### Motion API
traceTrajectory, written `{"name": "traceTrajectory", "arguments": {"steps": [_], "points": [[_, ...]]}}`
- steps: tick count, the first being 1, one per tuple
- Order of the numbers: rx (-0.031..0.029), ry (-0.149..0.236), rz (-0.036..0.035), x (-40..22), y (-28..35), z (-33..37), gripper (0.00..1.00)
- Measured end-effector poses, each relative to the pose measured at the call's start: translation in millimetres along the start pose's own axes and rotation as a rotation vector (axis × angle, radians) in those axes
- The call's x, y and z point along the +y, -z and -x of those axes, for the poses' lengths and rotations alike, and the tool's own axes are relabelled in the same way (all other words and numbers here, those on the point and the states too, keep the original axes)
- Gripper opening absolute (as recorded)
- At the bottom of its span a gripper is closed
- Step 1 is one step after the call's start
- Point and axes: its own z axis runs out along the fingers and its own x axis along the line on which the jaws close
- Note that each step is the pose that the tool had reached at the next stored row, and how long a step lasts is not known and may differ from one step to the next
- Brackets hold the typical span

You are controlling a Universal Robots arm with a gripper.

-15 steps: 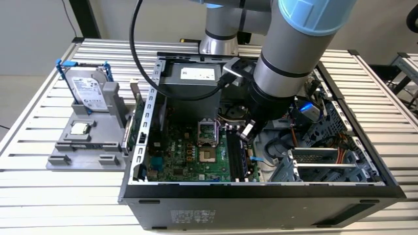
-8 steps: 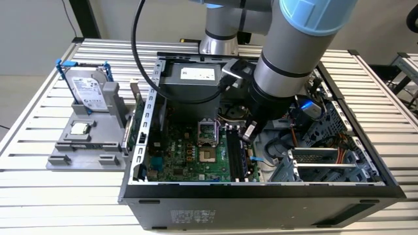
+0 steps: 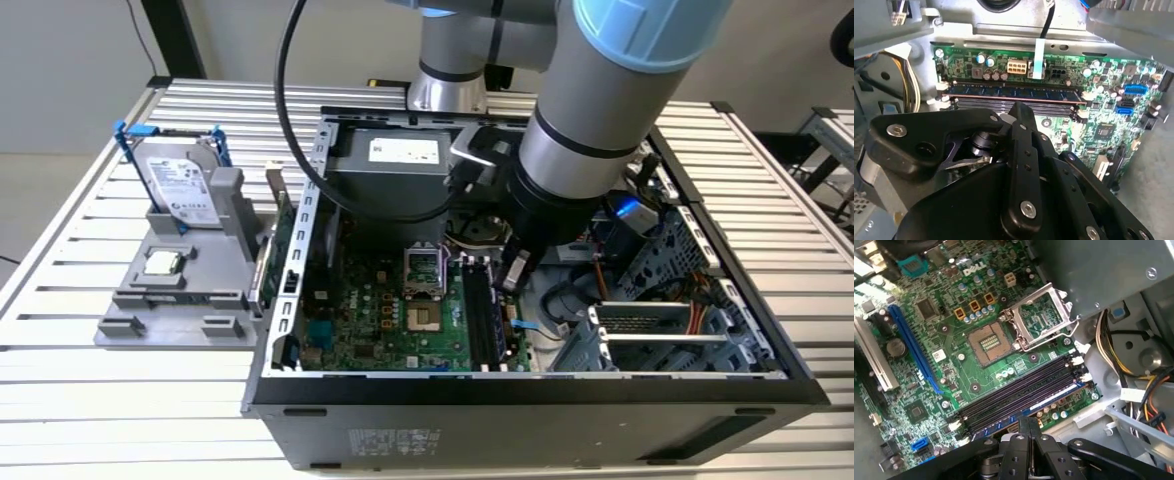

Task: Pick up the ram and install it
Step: 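Press down the ram until it locks into place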

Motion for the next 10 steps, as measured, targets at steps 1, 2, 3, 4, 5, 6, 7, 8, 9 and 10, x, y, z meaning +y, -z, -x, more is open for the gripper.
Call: {"name": "traceTrajectory", "arguments": {"steps": [1, 2, 3, 4, 5, 6, 7, 8, 9, 10], "points": [[0.0008, 0.016, 0.0006, 0.0, 0.0, 0.0, 0.0], [0.0015, 0.031, 0.0014, 0.0, 0.0, 0.0, 0.0], [0.0018, 0.045, 0.0022, -0.1, 0.0, 0.1, 0.0], [0.0019, 0.057, 0.0029, -0.2, 0.0, 0.1, 0.0], [0.0019, 0.07, 0.0038, -0.3, -0.1, 0.2, 0.0], [0.0019, 0.083, 0.0047, -0.3, -0.1, 0.2, 0.0], [0.0022, 0.098, 0.0056, -0.3, -0.2, 0.2, 0.0], [0.0026, 0.112, 0.0065, -0.3, -0.2, 0.1, 0.0], [0.0029, 0.128, 0.0074, -0.3, -0.3, 0.1, 0.0], [0.003, 0.144, 0.0084, -0.3, -0.4, 0.1, 0.0]]}}
